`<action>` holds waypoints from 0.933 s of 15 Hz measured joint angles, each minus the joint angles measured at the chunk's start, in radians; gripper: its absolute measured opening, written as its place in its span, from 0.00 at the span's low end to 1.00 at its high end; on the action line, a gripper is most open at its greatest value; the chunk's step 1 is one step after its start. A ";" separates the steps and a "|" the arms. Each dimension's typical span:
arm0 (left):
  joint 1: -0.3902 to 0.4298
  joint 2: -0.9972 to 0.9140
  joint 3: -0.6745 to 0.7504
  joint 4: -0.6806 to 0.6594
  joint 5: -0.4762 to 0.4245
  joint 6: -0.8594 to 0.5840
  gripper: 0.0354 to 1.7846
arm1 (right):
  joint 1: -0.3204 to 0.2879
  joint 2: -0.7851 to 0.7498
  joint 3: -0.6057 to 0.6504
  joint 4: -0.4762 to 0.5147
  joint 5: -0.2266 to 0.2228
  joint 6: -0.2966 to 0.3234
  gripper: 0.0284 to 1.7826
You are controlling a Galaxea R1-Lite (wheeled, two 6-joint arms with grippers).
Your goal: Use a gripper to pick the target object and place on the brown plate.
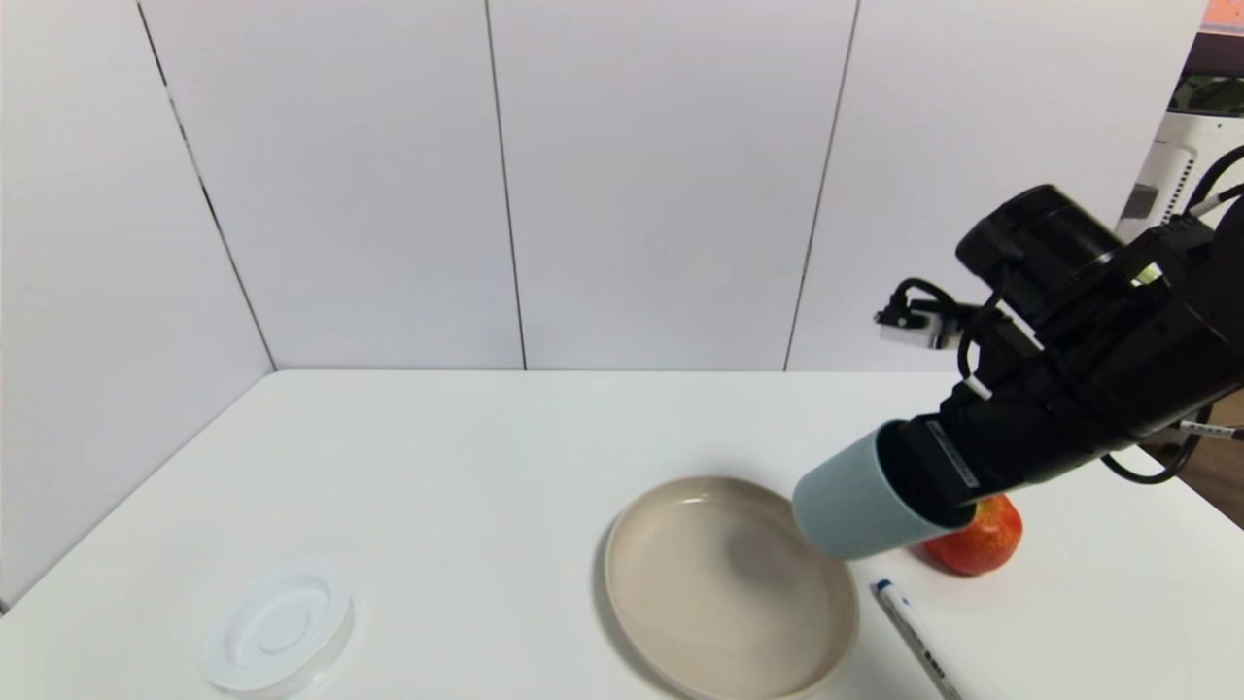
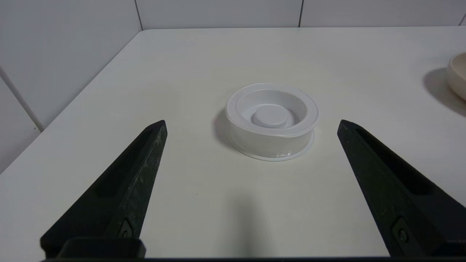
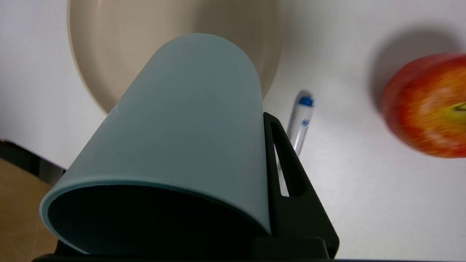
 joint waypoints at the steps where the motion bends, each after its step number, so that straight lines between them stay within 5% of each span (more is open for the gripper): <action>1: 0.000 0.000 0.000 0.000 0.000 0.000 0.94 | 0.020 0.005 0.017 0.001 0.000 0.000 0.06; 11: 0.000 0.000 0.000 0.000 0.000 0.000 0.94 | 0.098 0.154 0.022 -0.061 -0.003 0.000 0.06; 14: 0.000 0.000 0.000 0.000 0.000 0.000 0.94 | 0.103 0.173 0.020 -0.072 -0.007 -0.001 0.35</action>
